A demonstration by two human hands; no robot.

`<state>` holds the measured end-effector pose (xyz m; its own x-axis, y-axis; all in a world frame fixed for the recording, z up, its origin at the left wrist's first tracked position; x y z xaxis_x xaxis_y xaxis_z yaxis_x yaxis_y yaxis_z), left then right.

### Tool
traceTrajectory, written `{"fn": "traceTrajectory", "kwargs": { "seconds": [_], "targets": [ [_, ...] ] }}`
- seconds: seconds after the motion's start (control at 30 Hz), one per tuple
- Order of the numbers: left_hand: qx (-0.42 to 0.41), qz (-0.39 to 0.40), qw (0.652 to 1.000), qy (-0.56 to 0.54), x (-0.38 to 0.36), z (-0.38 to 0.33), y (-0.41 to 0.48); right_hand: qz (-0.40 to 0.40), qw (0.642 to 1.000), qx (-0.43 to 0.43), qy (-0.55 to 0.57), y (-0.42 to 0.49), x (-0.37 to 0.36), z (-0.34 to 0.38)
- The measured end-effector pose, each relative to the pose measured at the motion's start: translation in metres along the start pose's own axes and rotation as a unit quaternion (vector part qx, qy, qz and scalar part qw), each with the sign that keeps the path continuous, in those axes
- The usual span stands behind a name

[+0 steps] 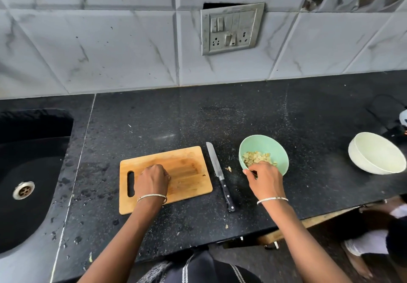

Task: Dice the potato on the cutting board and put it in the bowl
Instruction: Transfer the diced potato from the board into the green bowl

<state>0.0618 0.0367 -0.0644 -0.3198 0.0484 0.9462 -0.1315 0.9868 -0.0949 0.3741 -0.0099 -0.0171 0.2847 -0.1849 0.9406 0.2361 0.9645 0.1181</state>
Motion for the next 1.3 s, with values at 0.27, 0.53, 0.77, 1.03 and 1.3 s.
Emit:
{"fn": "traceTrajectory", "kwargs": {
  "seconds": [0.27, 0.53, 0.77, 1.03, 1.3],
  "targets": [
    [-0.016, 0.017, 1.0, 0.009, -0.007, 0.0, 0.002, -0.045, 0.996, 0.068, 0.044, -0.013, 0.009, 0.035],
    [-0.004, 0.002, 1.0, -0.016, -0.003, 0.004, -0.003, 0.083, 0.985, 0.104, -0.113, 0.003, -0.054, 0.076],
    [0.016, 0.023, 0.999, -0.023, -0.007, 0.01, 0.004, 0.112, 0.982, 0.071, -0.133, 0.001, -0.055, 0.072],
    [-0.037, 0.041, 0.997, -0.051, 0.0, -0.02, 0.006, -0.103, 0.994, -0.03, 0.039, 0.018, 0.036, 0.046],
    [-0.167, 0.126, 0.923, -0.323, 0.005, -0.174, -0.01, 0.11, 0.99, -0.048, 0.081, 0.025, -0.001, -0.014]
  ]
}}
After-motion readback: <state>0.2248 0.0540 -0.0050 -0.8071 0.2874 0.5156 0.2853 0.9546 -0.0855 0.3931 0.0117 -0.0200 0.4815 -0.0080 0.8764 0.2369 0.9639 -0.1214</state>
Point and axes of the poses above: each hand's wrist, its own y-axis towards the middle knuckle, its own x-axis out of the back of the hand, z = x × y, the point moved 7 cm from there along y, towards the middle knuckle, and after that the axes turned 1 degree about -z, right-handed, at the moved point
